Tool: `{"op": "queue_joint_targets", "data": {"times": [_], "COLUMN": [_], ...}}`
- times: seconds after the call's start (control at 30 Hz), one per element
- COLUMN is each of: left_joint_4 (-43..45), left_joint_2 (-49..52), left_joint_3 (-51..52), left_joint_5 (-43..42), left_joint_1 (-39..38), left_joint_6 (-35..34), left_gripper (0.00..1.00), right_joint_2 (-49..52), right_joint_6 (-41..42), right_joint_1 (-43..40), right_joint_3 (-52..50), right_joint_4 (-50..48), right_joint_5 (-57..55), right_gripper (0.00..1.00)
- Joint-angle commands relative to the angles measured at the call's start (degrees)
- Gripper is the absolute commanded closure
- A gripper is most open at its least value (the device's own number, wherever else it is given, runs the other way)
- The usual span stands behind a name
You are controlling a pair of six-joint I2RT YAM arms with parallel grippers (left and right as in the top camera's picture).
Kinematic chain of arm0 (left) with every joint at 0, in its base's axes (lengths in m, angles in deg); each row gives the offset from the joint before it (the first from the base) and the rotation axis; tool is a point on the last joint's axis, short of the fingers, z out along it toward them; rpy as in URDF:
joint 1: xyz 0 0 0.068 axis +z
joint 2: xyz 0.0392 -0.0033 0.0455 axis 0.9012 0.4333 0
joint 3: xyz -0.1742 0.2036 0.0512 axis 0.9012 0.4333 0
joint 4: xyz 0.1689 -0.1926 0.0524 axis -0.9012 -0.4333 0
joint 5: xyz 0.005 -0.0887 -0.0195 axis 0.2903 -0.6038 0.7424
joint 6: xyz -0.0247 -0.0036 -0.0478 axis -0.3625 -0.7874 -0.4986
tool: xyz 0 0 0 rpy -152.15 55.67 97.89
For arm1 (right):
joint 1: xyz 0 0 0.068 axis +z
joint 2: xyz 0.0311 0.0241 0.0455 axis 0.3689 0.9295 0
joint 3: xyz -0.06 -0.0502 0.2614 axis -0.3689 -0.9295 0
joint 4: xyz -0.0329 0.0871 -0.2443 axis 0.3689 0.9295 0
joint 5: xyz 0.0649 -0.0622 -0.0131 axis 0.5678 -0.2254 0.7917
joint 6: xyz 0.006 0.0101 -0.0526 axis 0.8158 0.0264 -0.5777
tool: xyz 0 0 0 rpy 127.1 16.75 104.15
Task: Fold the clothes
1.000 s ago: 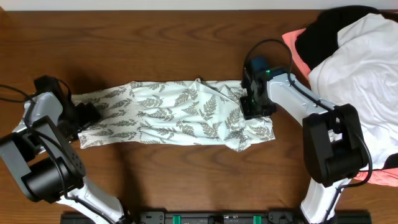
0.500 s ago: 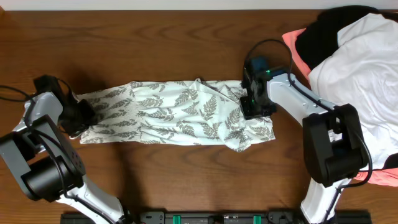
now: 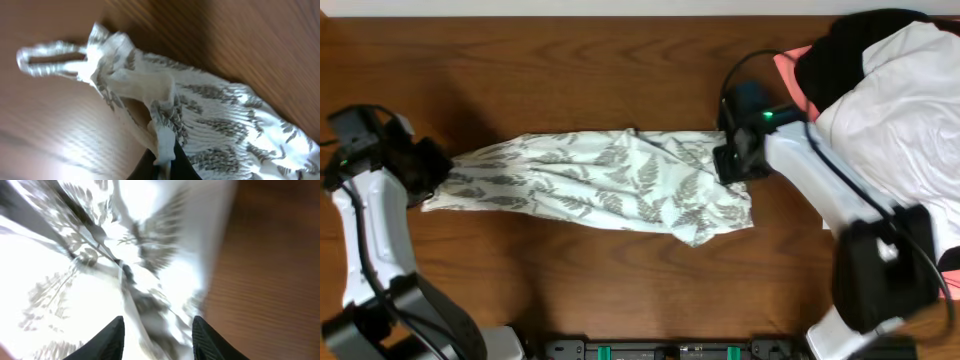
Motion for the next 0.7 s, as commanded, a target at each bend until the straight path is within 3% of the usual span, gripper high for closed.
{"op": "queue_joint_targets", "data": {"times": [0.0, 0.23, 0.53, 0.67], "left_joint_4": [-0.20, 0.61, 0.22, 1.38], "left_joint_2": [-1.16, -1.18, -1.16, -1.18], "left_joint_3": [0.17, 0.17, 0.17, 0.17], "left_joint_5": [3.61, 3.28, 3.04, -3.15], "left_joint_1": [2.75, 6.88, 6.93, 6.78], "left_joint_6": [0.04, -1.07, -2.51, -0.87], "left_gripper": [0.94, 0.94, 0.94, 0.94], "right_joint_2": [-6.62, -13.64, -14.19, -14.19], "right_joint_6": [0.81, 0.81, 0.83, 0.83], "right_joint_1": [-0.81, -3.28, -4.98, -4.98], "right_joint_3": [0.90, 0.90, 0.90, 0.90], "right_joint_4": [0.46, 2.80, 3.69, 3.85], "right_joint_5": [-0.96, -0.96, -0.94, -0.92], "right_gripper": [0.57, 0.57, 0.57, 0.57]}}
